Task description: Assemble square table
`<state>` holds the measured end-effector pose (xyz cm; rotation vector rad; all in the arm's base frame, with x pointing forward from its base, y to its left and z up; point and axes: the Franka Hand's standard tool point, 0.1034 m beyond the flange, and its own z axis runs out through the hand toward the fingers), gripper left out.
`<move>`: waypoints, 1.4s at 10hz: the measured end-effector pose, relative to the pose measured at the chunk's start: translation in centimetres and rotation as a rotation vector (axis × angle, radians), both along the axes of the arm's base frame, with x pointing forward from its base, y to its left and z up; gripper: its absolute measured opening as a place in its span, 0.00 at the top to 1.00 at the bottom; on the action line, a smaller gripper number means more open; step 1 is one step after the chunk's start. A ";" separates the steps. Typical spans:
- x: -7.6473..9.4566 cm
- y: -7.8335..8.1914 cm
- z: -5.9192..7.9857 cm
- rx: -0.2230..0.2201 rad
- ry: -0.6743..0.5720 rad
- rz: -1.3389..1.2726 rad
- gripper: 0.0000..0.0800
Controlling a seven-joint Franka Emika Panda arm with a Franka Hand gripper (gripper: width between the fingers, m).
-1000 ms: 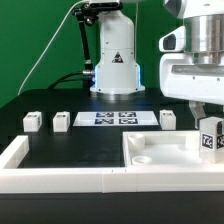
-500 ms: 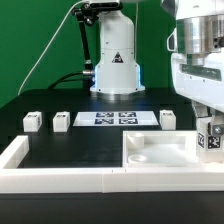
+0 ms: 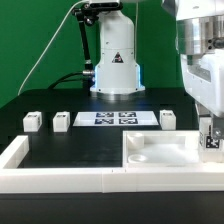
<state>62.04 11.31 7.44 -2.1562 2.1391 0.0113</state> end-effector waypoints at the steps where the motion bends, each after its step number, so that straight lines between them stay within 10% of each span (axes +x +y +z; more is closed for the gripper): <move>1: -0.1 0.0 -0.1 -0.004 -0.002 0.055 0.22; 14: -0.2 0.4 -0.2 -0.102 -0.075 1.302 0.19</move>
Offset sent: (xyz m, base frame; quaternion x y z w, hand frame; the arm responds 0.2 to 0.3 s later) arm -0.0027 0.0146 0.0062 -0.0135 -0.0171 -0.2558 0.9665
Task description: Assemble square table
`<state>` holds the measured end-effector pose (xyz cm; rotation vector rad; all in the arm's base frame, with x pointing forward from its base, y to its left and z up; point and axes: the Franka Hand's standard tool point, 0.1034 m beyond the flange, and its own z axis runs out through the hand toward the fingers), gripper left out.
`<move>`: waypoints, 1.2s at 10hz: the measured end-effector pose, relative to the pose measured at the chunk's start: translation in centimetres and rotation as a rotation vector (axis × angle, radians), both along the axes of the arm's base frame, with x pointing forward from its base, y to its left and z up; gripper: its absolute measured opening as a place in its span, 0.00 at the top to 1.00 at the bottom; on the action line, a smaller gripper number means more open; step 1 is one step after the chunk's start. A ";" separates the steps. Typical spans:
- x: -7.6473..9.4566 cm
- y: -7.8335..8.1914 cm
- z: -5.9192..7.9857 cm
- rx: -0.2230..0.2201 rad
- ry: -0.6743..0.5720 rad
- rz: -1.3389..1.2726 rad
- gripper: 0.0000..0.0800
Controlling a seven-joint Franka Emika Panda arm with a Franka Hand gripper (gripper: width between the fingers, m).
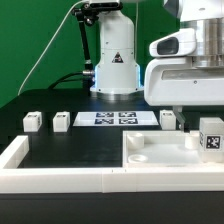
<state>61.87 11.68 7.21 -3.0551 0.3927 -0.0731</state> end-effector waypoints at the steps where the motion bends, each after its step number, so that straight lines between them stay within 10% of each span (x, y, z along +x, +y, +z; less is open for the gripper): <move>1: 0.1 0.1 0.1 -0.011 -0.017 0.050 0.19; 5: 0.1 -0.2 0.0 -0.020 -0.020 0.121 0.64; 12: 0.2 -0.5 0.0 -0.010 -0.011 -0.273 0.64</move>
Offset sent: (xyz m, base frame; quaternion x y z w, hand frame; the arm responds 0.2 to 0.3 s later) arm 0.0000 0.0000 0.0000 0.0000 0.0000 0.0000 1.0000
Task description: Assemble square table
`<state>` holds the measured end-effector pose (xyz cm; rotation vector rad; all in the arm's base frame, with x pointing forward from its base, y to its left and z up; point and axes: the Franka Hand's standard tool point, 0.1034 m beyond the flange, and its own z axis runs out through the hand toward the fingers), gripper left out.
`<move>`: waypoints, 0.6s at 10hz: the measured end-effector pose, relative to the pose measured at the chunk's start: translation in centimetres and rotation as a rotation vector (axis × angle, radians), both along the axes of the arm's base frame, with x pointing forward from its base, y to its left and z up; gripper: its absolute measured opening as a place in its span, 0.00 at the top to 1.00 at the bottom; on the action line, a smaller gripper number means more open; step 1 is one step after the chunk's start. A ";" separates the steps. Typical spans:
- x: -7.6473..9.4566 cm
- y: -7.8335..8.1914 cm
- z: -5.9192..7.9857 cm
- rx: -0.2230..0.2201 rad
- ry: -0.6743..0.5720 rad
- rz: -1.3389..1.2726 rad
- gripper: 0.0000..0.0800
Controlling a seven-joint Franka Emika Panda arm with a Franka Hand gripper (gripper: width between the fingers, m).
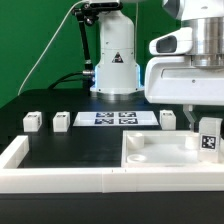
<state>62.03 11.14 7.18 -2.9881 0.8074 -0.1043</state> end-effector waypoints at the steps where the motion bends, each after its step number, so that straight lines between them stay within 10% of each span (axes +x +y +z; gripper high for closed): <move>1: 0.0 -0.3 0.0 -0.005 0.002 -0.044 0.63; 6: -0.1 -0.9 0.0 -0.008 0.005 -0.185 0.52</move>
Offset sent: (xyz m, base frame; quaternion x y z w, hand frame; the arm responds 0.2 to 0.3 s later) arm 0.0000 0.0000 0.0000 0.0000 0.0000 0.1296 0.9916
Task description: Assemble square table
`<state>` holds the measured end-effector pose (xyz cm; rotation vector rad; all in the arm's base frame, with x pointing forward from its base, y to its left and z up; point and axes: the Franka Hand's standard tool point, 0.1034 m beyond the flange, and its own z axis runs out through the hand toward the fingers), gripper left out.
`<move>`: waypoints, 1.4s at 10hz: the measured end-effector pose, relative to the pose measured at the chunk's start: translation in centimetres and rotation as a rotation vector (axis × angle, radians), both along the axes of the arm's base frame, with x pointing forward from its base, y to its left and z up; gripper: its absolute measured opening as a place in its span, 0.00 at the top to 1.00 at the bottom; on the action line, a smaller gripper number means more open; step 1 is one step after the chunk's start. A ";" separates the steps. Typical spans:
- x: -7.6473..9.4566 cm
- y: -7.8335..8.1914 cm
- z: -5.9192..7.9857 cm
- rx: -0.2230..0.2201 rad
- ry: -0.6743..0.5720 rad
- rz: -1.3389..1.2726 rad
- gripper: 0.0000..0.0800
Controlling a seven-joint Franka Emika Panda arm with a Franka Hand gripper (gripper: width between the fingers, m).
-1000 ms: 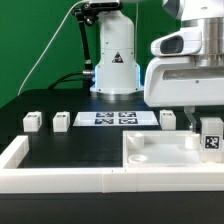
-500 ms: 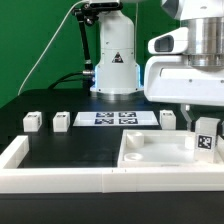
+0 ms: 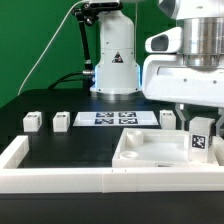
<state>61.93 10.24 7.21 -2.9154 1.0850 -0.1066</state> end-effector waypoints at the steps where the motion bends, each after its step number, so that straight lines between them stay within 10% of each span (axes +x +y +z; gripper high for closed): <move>1: 0.0 0.1 0.5 0.001 -0.006 0.033 0.30; 6: -0.1 0.2 4.8 0.012 -0.038 0.296 0.19; 14: -2.2 -0.6 2.9 -0.019 -0.039 0.503 0.19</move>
Offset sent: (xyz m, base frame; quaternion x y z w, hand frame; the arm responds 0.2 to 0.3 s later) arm -0.0162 0.0121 0.0301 0.0211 -0.0482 -0.1075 0.9928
